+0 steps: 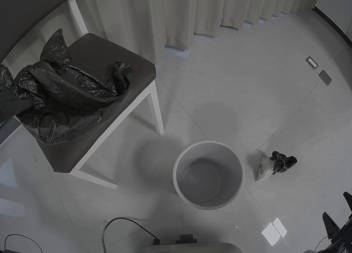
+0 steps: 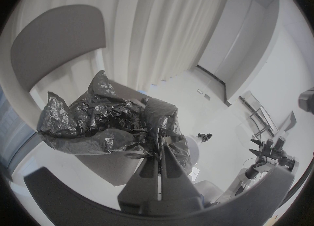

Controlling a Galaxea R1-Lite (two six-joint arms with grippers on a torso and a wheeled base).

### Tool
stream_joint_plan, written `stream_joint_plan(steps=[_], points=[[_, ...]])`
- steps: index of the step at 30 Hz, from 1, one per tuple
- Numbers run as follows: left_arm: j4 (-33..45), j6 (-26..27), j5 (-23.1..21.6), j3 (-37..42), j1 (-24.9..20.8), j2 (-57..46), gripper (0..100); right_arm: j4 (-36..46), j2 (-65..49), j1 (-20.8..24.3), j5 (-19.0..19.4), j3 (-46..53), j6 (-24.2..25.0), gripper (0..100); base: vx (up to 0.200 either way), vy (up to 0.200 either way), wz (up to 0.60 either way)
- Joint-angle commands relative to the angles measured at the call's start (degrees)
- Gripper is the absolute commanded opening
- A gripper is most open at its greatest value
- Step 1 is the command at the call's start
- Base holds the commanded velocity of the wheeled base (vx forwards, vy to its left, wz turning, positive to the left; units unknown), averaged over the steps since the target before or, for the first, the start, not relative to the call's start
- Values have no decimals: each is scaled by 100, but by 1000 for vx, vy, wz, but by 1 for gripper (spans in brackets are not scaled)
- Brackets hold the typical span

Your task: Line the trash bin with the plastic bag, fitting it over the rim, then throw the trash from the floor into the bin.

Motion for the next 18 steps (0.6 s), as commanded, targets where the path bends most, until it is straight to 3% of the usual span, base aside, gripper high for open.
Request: stream_joint_plan(steps=[1,6,7,11,14,18], points=[[80,103,-14,-515,-918,18,0,-65,3086,99,61,-2092,1070,100,0,0,0],[106,95,-49,-929,-1093,0,0,-22,3710,231,421,-2206,1043,100,0,0,0],[106,68,-49,-1104,-1181,35,0,-39,3991,257,676,-2188,1175,100,0,0,0],[98,7,-49,-1535,-1480,220,0,-189,4527,459,1089,-2268,1439,100,0,0,0],[89,-99,-32,-1957,-1788,396,0,-575,5090,547,1414,-2364,1413,100,0,0,0],[89,-152,3,-2370,-1946,615,0,-1147,5635,582,1563,-2575,1316,100,0,0,0]])
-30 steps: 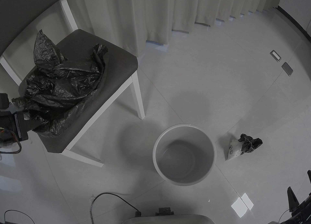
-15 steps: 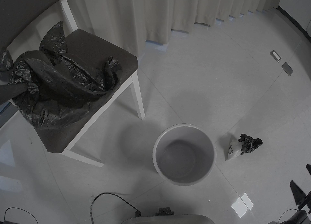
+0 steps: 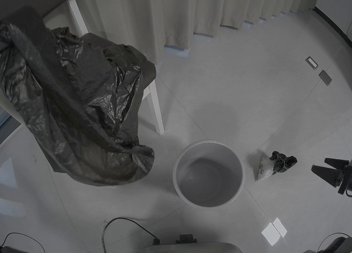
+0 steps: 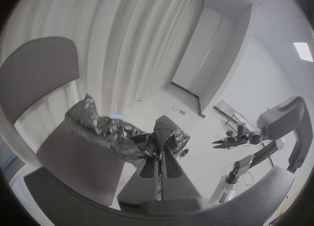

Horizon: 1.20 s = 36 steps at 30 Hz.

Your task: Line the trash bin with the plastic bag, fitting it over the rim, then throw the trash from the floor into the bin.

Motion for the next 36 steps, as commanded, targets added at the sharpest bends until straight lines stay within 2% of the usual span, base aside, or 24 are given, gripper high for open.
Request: stream_joint_plan(steps=[1,4,12,16,22,31,36], points=[[5,-96,27,-779,-502,492,0,-588,1369,222,432,-476,41,100,0,0,0],[-4,-96,53,-963,-608,633,0,-667,1509,397,573,-590,23,100,0,0,0],[-57,-219,114,-1464,-1047,1099,0,-948,2098,1039,573,-1170,41,100,0,0,0],[-303,-254,299,-1499,-1276,1266,0,-992,2344,1470,564,-1513,67,100,0,0,0],[-347,-263,361,-1579,-1346,1345,0,-1159,2599,2138,546,-1689,58,100,0,0,0],[-329,-263,501,-1789,-1346,1380,0,-1423,3197,2718,529,-2198,58,100,0,0,0],[-329,-254,519,-1948,-1434,1450,0,-1431,3513,2894,529,-2374,32,100,0,0,0]])
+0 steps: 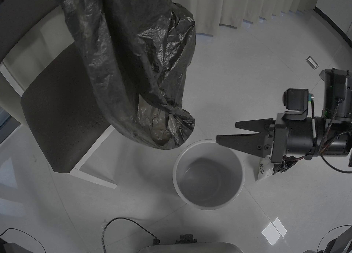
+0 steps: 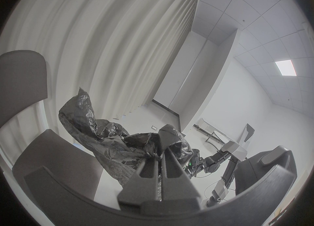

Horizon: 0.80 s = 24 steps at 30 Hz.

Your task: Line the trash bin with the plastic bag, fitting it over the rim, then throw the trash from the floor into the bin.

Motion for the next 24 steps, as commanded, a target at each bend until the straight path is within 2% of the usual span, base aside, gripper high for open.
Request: stream_joint_plan(steps=[1,13,24], points=[[21,3,14,-211,-112,93,0,-16,436,190,1,-203,-21,100,0,0,0],[-5,-5,155,-536,-420,356,0,-227,1244,560,-342,-933,-21,100,0,0,0],[-23,-76,243,-536,-552,374,0,-306,1438,480,-351,-1258,-91,100,0,0,0]])
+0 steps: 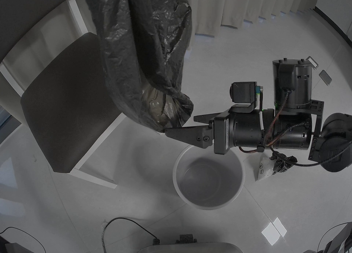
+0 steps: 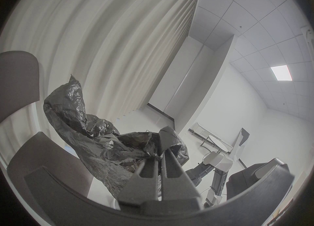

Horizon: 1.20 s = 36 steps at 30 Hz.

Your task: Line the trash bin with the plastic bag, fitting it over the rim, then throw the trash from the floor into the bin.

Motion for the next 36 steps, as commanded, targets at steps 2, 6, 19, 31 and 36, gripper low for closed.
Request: stream_joint_plan(steps=[2,6,19,31,36], points=[[1,-9,29,-9,-97,17,0,-45,65,-69,2,-53,-36,100,0,0,0],[-7,-114,144,-17,-370,17,0,-54,135,-183,2,-176,-36,100,0,0,0],[-122,-369,469,0,-783,26,0,-273,259,-201,-104,-774,-203,100,0,0,0],[-157,-378,469,0,-818,43,0,-282,355,-139,-121,-739,-309,100,0,0,0],[-166,-387,486,0,-950,43,0,-282,355,-157,-121,-739,-344,100,0,0,0]])
